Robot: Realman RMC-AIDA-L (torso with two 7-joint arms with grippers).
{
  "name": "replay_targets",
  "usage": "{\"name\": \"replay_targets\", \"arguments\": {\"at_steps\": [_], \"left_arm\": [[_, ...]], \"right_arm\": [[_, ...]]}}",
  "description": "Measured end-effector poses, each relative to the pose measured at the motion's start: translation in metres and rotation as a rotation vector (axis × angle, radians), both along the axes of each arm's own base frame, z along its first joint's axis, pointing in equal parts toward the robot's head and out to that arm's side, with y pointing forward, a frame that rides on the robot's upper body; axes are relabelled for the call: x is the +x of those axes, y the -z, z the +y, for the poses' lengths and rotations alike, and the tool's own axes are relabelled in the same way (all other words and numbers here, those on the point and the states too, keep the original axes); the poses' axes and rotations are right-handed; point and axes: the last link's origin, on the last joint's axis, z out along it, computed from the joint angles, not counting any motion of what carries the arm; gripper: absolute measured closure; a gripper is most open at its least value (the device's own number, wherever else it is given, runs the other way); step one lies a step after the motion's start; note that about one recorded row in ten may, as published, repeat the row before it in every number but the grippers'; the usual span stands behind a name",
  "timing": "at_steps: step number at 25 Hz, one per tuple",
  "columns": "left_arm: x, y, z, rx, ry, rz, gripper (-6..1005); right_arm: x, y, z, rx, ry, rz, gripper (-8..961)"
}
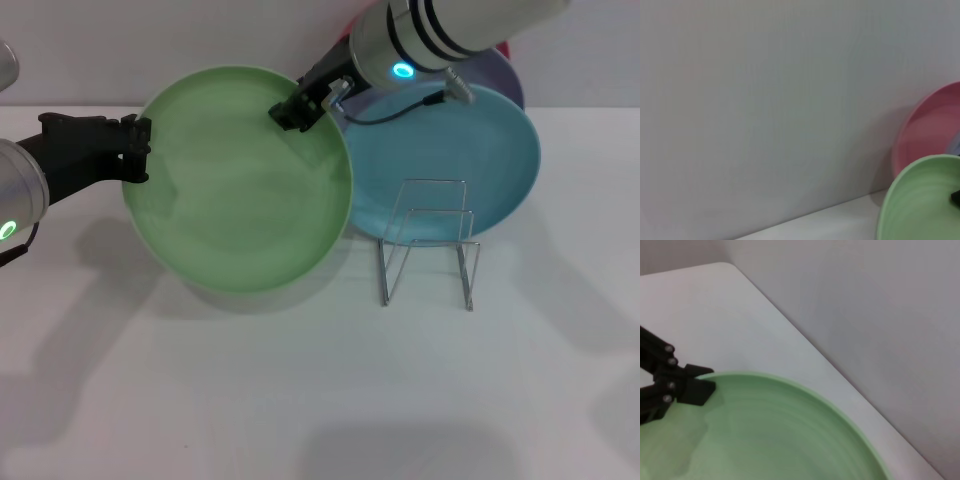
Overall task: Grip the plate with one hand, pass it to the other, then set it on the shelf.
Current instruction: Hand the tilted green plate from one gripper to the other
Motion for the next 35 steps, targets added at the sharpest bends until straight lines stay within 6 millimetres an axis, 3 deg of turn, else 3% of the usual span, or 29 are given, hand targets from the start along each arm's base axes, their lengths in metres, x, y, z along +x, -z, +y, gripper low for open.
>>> {"name": "replay_targets", "arguments": {"at_steps": [11, 20, 30, 35], "left_arm": [[0.005, 0.004, -0.001, -0.015, 0.014, -0.012, 829], [0.011, 0.004, -0.001, -0.009, 0.035, -0.022, 814], [0.018, -0.003, -0.002, 0.042, 0.074, -0.025, 435], [0.020, -0.004, -0.003, 0.046, 0.088, -0.016, 353]], "right_arm": [[0.002, -0.008, -0.008, 0.035, -0.045, 0.055, 749], [0.007, -0.012, -0.012, 0.045, -0.047, 0.069, 856], [0.010, -0.018, -0.017, 0.063, -0.056, 0.088, 901], [0.011, -0.019, -0.016, 0.069, -0.054, 0.089, 915]]}}
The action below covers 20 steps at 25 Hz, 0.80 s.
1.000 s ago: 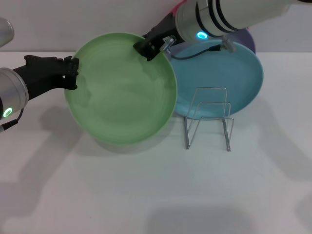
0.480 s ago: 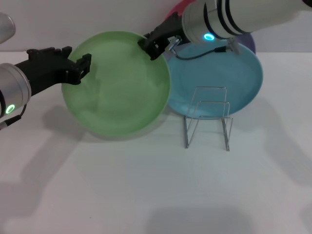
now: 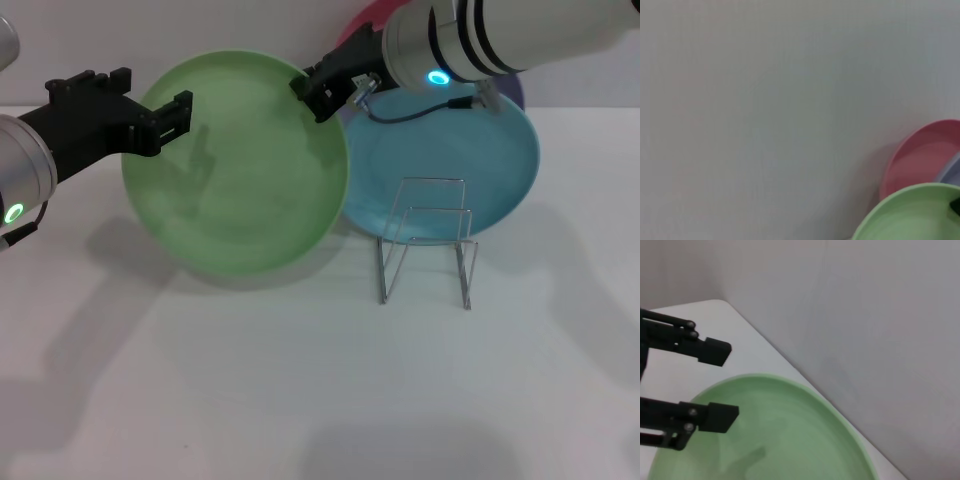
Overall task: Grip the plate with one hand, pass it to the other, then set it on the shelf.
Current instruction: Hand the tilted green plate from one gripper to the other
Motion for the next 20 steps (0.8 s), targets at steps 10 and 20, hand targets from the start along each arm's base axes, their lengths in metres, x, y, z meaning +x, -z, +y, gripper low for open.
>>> {"name": "replay_targets", "arguments": {"at_steps": [10, 20], "left_arm": [[0.006, -0.003, 0.000, 0.008, 0.025, 0.013, 256], [-0.003, -0.017, -0.001, 0.105, 0.033, 0.028, 185]], "right_arm": [[0.003, -0.008, 0.006, 0.038, 0.001, 0.019, 922], [0.000, -0.030, 0.011, 0.112, -0.018, 0.069, 922]]}}
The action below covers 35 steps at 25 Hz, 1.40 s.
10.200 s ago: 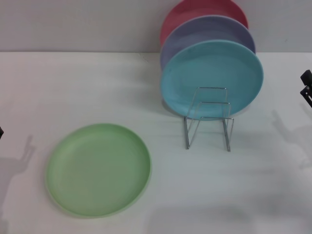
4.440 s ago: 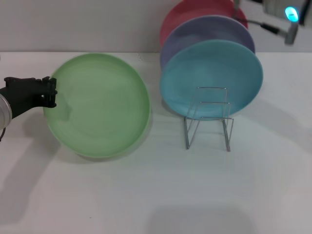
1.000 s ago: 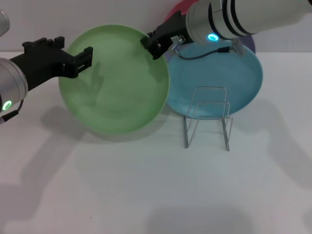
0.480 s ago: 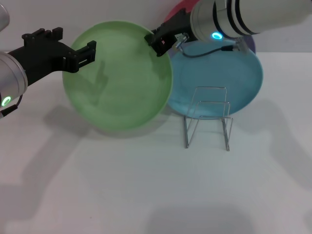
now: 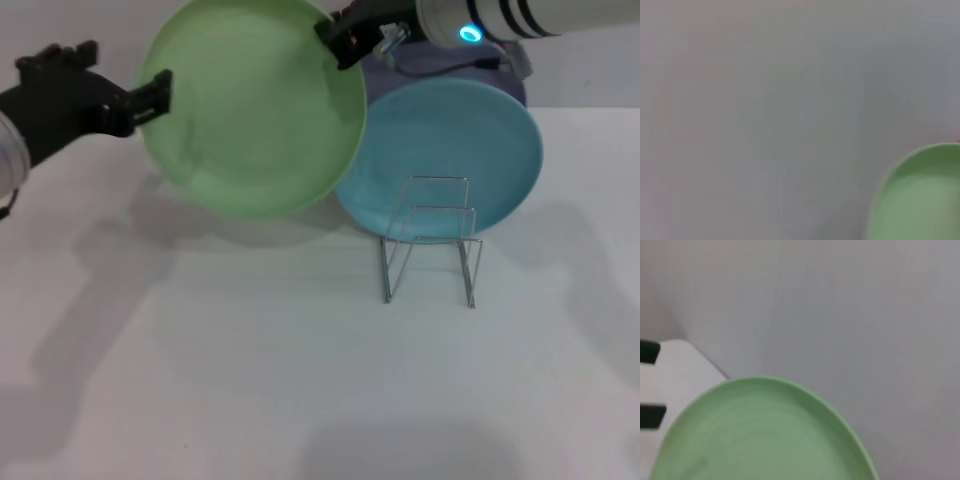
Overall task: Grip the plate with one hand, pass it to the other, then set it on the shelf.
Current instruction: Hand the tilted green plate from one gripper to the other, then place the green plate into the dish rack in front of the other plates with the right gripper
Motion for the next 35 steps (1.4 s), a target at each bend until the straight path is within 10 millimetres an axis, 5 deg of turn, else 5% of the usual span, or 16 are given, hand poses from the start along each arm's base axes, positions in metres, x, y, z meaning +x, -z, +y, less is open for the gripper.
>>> {"name": "replay_targets", "arguments": {"at_steps": [13, 22, 35], "left_arm": [[-0.052, -0.016, 0.003, 0.303, -0.059, -0.041, 188], [-0.066, -0.012, -0.002, 0.368, -0.072, -0.072, 188], [-0.077, 0.000, 0.002, 0.341, -0.103, -0.071, 188]], "right_arm": [[0.002, -0.052, -0.054, 0.115, -0.134, 0.161, 923], [0.048, -0.073, -0.095, 0.233, -0.242, 0.294, 923], [0.099, -0.067, -0.098, 0.268, -0.269, 0.249, 923]]}}
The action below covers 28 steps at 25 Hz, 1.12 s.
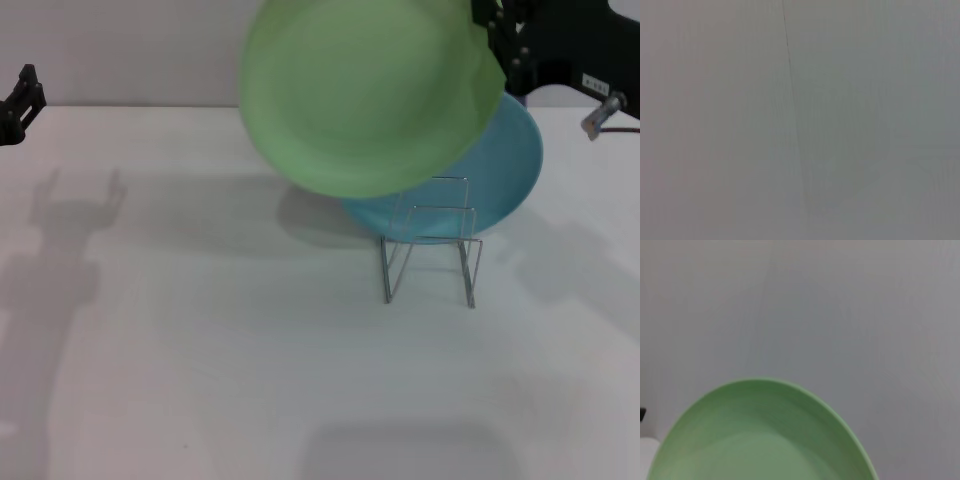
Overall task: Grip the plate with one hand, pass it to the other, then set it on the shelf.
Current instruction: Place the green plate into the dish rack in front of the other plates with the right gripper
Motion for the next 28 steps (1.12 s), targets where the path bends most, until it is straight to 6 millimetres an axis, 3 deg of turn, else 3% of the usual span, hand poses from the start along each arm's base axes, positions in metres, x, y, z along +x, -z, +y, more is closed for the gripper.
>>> {"name": "replay_targets", "arguments": {"at_steps": [15, 28], "left_arm": [[0.001, 0.013, 0.002, -0.036, 0.004, 0.002, 188], [0.006, 0.022, 0.000, -0.062, 0.018, 0.002, 188]], "right_arm": [[0.023, -0.008, -0.017, -0.004, -0.009, -0.050, 922], [0.033, -0.019, -0.015, 0.009, -0.016, -0.081, 923]]}}
